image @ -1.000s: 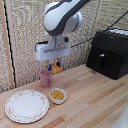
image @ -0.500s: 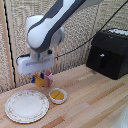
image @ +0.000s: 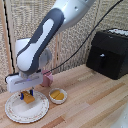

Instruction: Bring your hand's grasp to the bread. Hold the bread tenderly using the grip of your hand. Carefully pick up the bread and hover it over the white plate. Politely place it atop the plate.

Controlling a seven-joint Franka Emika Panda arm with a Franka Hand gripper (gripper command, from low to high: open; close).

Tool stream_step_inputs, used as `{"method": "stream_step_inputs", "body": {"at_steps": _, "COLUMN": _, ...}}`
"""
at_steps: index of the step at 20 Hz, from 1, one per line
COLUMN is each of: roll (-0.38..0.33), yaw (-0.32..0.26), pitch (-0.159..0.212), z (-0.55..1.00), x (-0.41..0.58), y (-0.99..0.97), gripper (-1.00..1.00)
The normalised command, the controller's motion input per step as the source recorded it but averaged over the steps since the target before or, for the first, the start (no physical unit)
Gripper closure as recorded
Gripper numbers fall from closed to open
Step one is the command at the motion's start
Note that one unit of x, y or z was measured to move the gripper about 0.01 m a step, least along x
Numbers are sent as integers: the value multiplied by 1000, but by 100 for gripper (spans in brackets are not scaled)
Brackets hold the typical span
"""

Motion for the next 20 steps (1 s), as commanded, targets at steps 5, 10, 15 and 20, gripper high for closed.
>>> {"method": "stream_step_inputs", "body": {"at_steps": 5, "roll": -23, "yaw": 109, "pitch": -26, "z": -297, "x": 539, "y": 69, "gripper": 100}}
{"method": "stream_step_inputs", "body": {"at_steps": 10, "roll": -38, "yaw": 94, "pitch": -39, "z": -76, "x": 335, "y": -5, "gripper": -100}}
{"method": "stream_step_inputs", "body": {"at_steps": 15, "roll": -6, "yaw": 92, "pitch": 17, "z": 156, "x": 97, "y": -2, "gripper": -100}}
{"method": "stream_step_inputs", "body": {"at_steps": 20, "roll": 0, "yaw": 12, "pitch": 48, "z": 710, "x": 26, "y": -150, "gripper": -100}}
